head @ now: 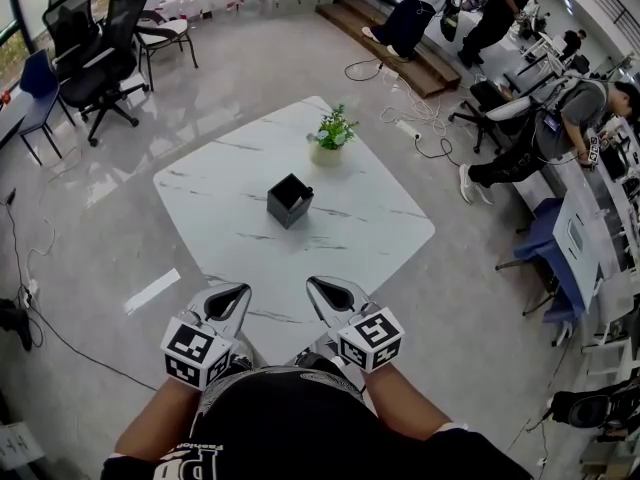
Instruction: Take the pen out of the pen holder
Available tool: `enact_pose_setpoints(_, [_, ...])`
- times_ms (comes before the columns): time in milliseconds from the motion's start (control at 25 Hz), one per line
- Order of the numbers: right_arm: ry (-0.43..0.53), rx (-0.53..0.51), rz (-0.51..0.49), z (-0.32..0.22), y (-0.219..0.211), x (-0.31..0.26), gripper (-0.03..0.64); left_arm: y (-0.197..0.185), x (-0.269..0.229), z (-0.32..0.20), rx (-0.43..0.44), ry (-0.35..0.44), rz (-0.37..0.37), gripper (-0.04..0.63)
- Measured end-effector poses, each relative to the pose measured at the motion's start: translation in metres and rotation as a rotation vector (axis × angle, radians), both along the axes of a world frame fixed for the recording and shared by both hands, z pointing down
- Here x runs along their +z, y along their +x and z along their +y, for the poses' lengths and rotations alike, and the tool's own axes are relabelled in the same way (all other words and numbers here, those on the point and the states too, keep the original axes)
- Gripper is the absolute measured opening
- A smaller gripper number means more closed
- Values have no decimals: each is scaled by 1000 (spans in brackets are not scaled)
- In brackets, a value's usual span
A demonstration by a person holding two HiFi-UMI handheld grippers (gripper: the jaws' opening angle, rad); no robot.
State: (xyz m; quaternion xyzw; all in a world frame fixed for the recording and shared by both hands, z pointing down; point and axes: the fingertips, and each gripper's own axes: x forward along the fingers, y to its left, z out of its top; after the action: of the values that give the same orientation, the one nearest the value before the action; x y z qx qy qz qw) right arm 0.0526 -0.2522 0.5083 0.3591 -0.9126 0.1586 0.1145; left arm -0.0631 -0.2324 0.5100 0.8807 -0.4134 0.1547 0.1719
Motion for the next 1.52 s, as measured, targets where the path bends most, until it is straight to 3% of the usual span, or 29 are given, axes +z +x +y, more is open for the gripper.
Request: enact_pose_setpoints(1520, [-3, -38, 48, 1, -5, 7, 80, 1, 5, -1, 3, -23, 19, 57])
